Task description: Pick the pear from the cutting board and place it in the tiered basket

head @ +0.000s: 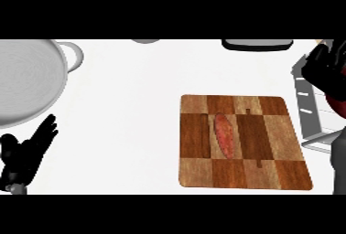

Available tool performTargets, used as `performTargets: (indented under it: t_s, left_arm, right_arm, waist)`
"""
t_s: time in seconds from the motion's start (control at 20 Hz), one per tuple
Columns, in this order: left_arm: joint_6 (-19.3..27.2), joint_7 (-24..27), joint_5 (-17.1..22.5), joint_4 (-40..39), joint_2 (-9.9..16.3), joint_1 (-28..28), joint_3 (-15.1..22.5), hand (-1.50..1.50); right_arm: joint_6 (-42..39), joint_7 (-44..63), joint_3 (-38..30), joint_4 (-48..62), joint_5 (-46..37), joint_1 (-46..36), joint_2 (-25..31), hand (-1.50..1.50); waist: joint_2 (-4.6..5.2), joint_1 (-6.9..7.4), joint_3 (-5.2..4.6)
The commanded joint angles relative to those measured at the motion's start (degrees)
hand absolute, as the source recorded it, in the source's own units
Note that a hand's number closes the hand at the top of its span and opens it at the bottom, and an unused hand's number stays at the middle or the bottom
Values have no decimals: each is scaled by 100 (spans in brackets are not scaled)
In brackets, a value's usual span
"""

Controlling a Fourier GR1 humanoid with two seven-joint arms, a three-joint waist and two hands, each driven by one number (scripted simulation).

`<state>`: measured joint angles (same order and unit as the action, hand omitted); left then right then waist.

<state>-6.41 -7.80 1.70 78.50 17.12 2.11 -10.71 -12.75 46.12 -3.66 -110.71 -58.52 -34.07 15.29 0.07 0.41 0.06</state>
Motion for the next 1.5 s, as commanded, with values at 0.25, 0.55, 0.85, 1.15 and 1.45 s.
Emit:
performTargets:
  t_s: [0.25, 0.55, 0.85, 1.15, 1.45]
  left_arm:
    - [-114, 178, -1, -355, 74, -49, -153, 0]
    - [-100, 16, -27, -14, 13, -2, -141, 0]
    - [-82, 52, -66, 29, -64, 33, -63, 0]
    - [18, -327, -96, -85, -149, -356, -7, 0]
    - [-199, 116, -40, -217, -46, -40, -184, 0]
  right_arm:
    - [983, -1557, -1612, 2005, 1462, -788, 491, 150]
    - [1389, -2599, -1931, 3061, 1832, -728, 896, 150]
    - [923, -2877, -704, 3663, -106, -801, 2273, 150]
    - [968, -3838, -442, 4912, -466, -1375, 2911, 150]
    - [822, -4438, -373, 5433, -566, -1798, 3114, 150]
  waist:
    - [19, 23, -5]
    - [4, -5, -4]
    - [55, 77, -15]
    - [43, 74, -7]
    - [7, 39, -9]
